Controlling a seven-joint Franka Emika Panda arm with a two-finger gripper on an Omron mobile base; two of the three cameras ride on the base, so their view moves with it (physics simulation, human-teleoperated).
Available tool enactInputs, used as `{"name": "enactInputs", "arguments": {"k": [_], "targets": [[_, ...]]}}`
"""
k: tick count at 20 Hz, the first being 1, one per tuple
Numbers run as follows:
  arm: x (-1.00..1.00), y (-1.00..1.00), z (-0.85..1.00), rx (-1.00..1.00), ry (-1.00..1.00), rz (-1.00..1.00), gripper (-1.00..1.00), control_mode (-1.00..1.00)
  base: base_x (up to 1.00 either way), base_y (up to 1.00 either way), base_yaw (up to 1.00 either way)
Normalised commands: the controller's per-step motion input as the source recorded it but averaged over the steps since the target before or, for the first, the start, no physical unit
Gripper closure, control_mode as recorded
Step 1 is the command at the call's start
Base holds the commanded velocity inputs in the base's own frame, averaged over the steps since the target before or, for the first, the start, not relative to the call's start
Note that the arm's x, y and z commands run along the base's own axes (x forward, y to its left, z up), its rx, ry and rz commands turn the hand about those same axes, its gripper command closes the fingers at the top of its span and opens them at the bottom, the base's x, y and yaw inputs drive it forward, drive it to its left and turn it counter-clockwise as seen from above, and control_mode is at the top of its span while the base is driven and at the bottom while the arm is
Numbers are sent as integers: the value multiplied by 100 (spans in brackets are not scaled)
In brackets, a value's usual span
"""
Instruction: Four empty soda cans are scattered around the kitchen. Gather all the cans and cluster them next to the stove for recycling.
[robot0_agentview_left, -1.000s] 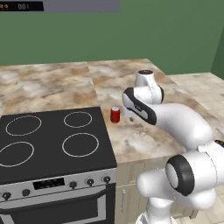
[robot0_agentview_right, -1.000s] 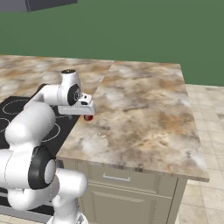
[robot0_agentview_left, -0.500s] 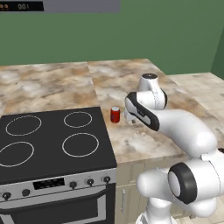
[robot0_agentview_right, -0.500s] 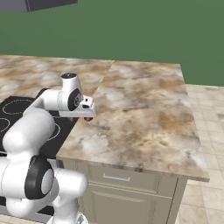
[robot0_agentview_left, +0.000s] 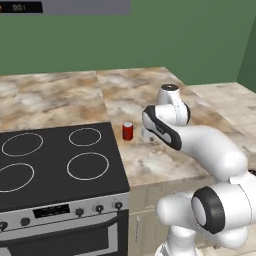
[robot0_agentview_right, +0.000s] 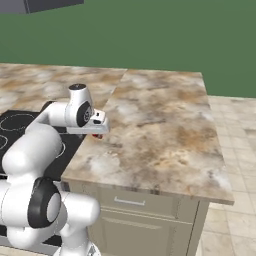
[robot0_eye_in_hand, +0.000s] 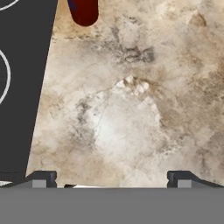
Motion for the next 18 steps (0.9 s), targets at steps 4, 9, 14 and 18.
{"name": "enactInputs", "arguments": {"k": [4,9,14,18], "targets": [[0,0,0,0,0,0,-100,100,-17,-34,-28],[0,0,0,0,0,0,-100,100,0,-3,-48],[0,0,0,0,0,0,-100,100,1,-14,-45],[0,0,0,0,0,0,-100,100,3,-34,-41]]}}
